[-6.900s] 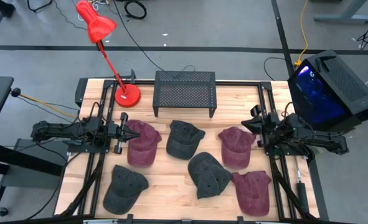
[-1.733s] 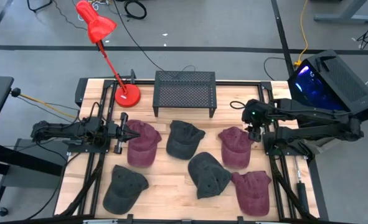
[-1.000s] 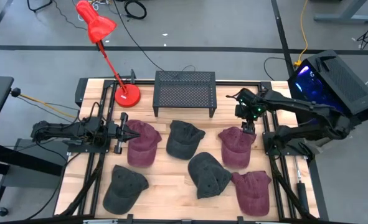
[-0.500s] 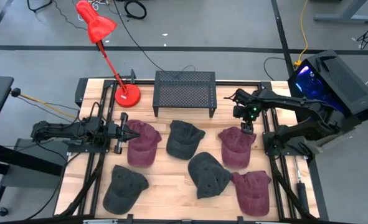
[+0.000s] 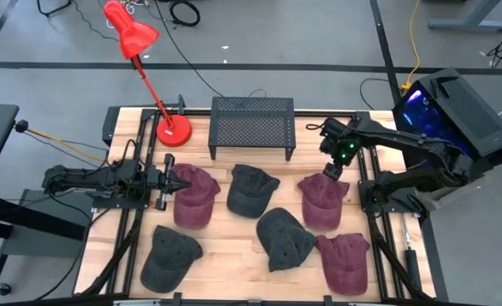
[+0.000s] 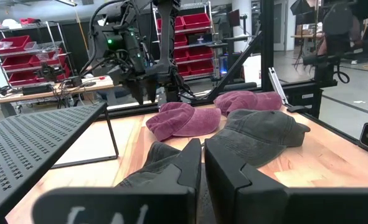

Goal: Pick & Place hat
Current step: Put the top right red cap on the shelf

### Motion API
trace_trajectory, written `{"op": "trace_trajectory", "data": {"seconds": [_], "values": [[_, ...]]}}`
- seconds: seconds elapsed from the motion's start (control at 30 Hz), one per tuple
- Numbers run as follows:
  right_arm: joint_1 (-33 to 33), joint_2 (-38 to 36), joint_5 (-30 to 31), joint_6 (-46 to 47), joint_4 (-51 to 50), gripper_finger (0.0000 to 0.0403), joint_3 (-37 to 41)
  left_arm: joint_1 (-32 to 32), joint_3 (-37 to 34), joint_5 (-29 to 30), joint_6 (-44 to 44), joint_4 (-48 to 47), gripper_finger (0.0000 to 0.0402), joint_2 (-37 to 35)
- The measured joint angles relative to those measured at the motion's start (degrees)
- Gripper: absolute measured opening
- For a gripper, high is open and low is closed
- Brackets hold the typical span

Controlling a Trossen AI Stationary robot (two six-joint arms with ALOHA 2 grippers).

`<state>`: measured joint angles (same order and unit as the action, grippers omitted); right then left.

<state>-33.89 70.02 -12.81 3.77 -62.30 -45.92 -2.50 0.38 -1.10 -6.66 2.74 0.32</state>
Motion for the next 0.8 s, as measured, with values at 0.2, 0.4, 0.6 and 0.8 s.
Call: {"op": "trace_trajectory", "data": {"seconds": [0.2, 0.4, 0.6, 0.8], "values": [[0.00, 1.09, -0.17, 7.16, 4.33, 0.0240, 2.40, 0.01, 0.00, -0.02, 0.00, 0.02, 0.0028, 0.00], [0.00, 1.85, -0.28, 14.51, 7.06, 0.0240, 5.17, 0.01, 0.01, -0.02, 0.00, 0.02, 0.0028, 0.00], [0.03, 1.95, -0.27, 15.46, 9.69, 0.0240, 8.65, 0.02, 0.02, -0.02, 0.00, 0.00, 0.0028, 0.00], [0.04, 1.95, -0.20, 15.41, 14.31, 0.0240, 11.16, 0.00, 0.02, -0.02, -0.02, 0.02, 0.0028, 0.00]]}}
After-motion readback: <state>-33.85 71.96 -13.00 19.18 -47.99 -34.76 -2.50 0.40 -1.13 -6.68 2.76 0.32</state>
